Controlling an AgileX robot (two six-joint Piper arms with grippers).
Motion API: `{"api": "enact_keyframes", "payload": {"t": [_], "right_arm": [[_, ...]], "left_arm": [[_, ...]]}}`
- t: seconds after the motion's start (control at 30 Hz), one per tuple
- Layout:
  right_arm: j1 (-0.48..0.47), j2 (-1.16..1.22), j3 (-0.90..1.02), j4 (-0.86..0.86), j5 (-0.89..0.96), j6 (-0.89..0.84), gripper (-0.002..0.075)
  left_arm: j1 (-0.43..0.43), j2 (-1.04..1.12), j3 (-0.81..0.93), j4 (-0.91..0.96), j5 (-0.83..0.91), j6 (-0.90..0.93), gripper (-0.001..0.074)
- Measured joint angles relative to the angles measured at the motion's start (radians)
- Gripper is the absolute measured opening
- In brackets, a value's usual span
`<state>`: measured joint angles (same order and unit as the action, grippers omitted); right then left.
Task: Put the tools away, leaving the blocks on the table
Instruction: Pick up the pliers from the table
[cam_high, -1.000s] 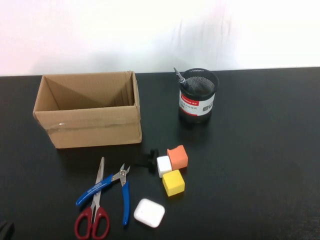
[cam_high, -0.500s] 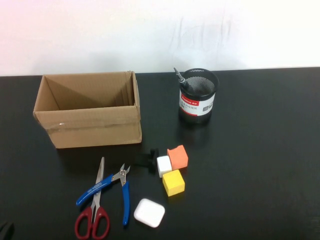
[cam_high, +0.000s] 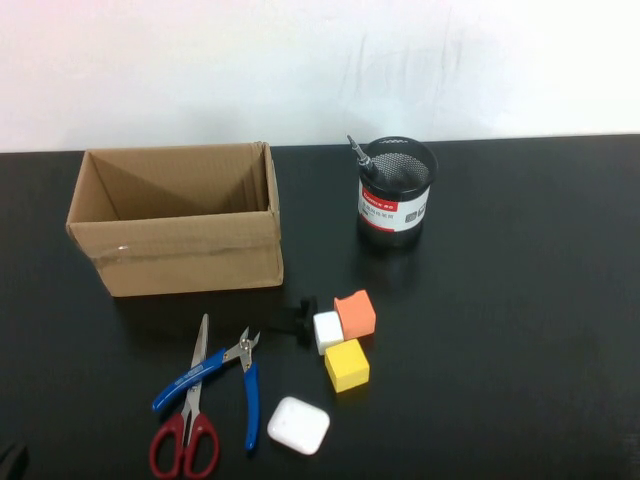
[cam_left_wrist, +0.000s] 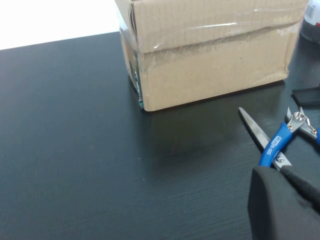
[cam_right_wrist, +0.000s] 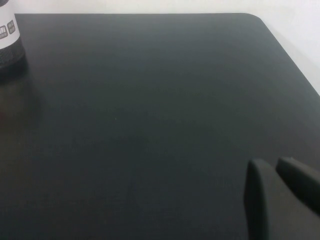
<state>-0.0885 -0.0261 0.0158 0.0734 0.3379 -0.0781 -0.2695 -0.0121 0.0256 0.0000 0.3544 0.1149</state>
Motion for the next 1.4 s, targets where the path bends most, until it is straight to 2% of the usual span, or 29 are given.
{"api": "enact_keyframes", "payload": {"t": [0.8, 0.87, 1.07, 1.3, 1.4], "right_arm": [[0.0, 0.0, 0.0, 0.0, 0.0, -0.002, -0.0006], [0.0, 0.0, 0.0, 0.0, 0.0, -0.002, -0.0006], [0.0, 0.0, 0.0, 0.0, 0.0, -0.002, -0.0006], [0.0, 0.0, 0.0, 0.0, 0.0, -0.002, -0.0006], [0.0, 0.0, 0.0, 0.0, 0.0, -0.002, -0.0006]], "left_arm": [[0.0, 0.0, 0.002, 0.02, -0.037, 0.004, -0.0004], [0.0, 0.0, 0.002, 0.02, -0.117, 0.002, -0.0004], [0.0, 0.0, 0.002, 0.02, -0.513, -0.002, -0.0004], [0.0, 0.0, 0.002, -0.006, -1.068, -0.074, -0.0004], [0.0, -0.004, -0.03, -0.063, -1.17, -0.132, -0.0004]]}}
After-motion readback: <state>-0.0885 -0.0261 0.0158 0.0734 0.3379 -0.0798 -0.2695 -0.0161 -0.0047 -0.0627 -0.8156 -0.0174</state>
